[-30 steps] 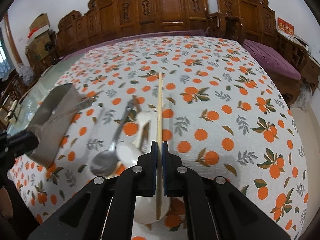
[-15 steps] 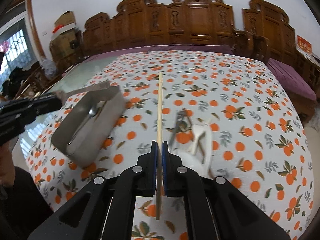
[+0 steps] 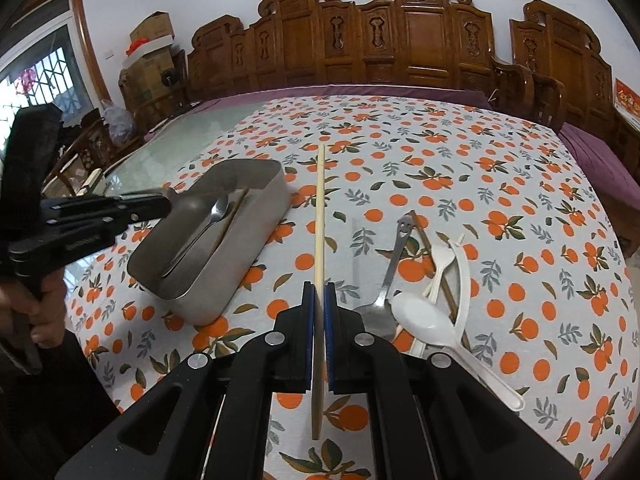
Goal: Organize utensils
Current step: 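Lower the metal fork into the tray and open the left tool, then lower the chopstick into the tray and open the right tool, then grasp a white plastic spoon with the right tool while the left tool approaches the pile, then grasp a metal spoon from the pile with the left tool, then carry the metal spoon to the tray and open the left tool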
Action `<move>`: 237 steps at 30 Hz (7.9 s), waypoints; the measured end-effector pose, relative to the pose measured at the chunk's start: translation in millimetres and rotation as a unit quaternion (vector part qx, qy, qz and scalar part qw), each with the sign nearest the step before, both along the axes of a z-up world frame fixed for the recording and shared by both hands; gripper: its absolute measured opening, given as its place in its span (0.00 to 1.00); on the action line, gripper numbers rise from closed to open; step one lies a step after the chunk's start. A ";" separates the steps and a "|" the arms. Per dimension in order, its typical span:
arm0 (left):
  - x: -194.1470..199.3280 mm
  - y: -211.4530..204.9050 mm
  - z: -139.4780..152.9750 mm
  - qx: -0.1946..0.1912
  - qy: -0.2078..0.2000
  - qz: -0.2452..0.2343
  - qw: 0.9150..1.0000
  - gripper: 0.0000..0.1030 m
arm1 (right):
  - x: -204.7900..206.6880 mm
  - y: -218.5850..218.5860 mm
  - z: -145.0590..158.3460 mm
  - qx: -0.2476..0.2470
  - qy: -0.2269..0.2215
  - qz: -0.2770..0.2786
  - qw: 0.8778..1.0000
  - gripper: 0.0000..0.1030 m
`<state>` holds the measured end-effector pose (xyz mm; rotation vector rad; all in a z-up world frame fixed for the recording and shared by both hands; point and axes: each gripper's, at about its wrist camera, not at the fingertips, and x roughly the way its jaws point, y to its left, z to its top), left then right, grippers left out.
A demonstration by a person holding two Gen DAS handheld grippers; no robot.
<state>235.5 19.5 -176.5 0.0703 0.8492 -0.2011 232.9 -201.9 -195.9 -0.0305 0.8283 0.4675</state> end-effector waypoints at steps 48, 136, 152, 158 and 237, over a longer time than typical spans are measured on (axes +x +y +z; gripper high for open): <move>3.3 79.7 4.8 -0.016 -0.025 0.089 0.996 0.57 | 64.4 133.6 -13.8 0.092 0.082 0.034 0.992 0.06; -1.6 -121.0 -30.8 0.016 0.002 -0.079 0.997 0.86 | 43.3 -100.1 -30.3 -0.050 -0.001 -0.075 0.996 0.09; 38.0 -159.6 -76.4 -0.034 0.092 -0.069 0.993 0.64 | 50.1 -114.8 -40.6 -0.040 0.022 -0.093 0.995 0.09; 34.3 -164.0 -82.2 -0.026 0.086 -0.072 0.993 0.57 | 49.7 -111.9 -39.9 -0.035 0.021 -0.094 0.995 0.09; -9.1 -7.3 14.9 0.017 -0.043 0.104 0.994 0.01 | 16.1 -23.6 2.4 0.001 -0.023 -0.003 1.000 0.09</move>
